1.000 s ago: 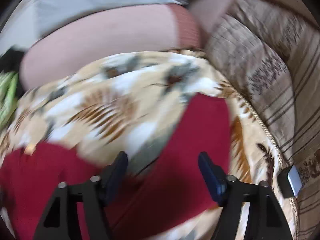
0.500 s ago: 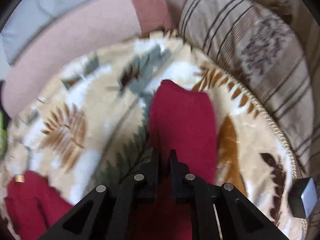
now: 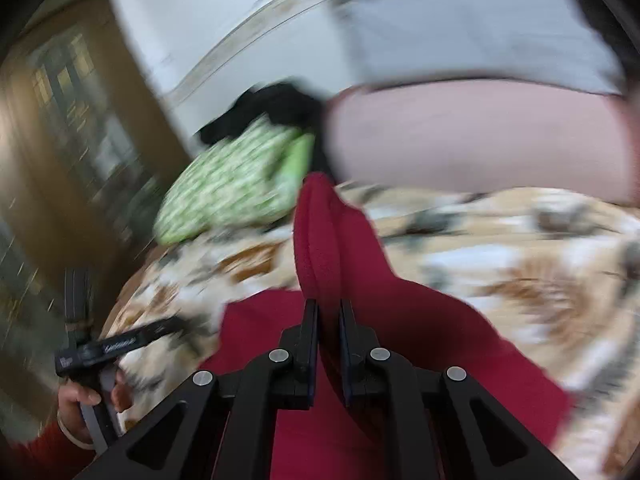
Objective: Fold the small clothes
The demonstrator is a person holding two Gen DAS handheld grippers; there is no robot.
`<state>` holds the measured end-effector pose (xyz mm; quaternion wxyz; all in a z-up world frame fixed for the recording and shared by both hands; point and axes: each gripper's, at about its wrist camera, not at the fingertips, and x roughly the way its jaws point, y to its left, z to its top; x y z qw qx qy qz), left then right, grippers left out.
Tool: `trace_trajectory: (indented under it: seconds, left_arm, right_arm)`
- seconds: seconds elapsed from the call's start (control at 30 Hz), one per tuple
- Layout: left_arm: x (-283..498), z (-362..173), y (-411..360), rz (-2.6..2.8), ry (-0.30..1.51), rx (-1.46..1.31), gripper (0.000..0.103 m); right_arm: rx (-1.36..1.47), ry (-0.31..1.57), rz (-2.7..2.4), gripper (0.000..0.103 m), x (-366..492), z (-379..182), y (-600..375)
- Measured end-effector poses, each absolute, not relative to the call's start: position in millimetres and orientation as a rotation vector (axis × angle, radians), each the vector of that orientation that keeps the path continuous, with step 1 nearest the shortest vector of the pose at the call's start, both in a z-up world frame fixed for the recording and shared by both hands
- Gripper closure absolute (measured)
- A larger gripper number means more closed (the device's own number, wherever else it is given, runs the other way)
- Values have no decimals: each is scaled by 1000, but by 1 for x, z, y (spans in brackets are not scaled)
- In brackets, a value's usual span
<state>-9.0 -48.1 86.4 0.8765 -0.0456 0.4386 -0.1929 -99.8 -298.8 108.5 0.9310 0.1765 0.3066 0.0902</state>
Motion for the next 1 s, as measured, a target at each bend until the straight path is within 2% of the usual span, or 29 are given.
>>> trace_trajectory:
  seconds: [0.1, 0.2, 0.4, 0.53, 0.73, 0.77, 0.8, 0.87, 0.97, 1.0]
  left_arm:
    - [-6, 76, -47, -391, 942, -100, 48]
    - [-7, 68, -51, -397, 954, -72, 48]
    - [-3, 53, -66, -396, 948, -33, 48]
    - [11, 43, -82, -379, 936, -7, 48]
    - [28, 29, -115, -383, 915, 116, 48]
    - [29, 28, -120, -389, 909, 139, 53]
    - [29, 26, -124, -397, 905, 164, 66]
    - [28, 21, -133, -405, 908, 216, 80]
    - [25, 23, -134, -406, 890, 240, 87]
    - [25, 26, -131, -410, 889, 232, 87]
  right_arm:
    - [385, 688, 267, 92, -67, 64, -248]
    - [406, 827, 310, 54, -51, 19, -224]
    - [334, 788, 193, 53, -119, 35, -276]
    - [330, 772, -35, 44, -159, 39, -342]
    - [413, 821, -285, 44, -178, 10, -411]
    - [434, 820, -299, 44, -176, 7, -414]
    - [470, 822, -309, 44, -175, 0, -422]
    - [536, 827, -315, 44, -172, -11, -434]
    - [645, 807, -258, 44, -161, -23, -443]
    - [671, 805, -231, 49, -155, -26, -445]
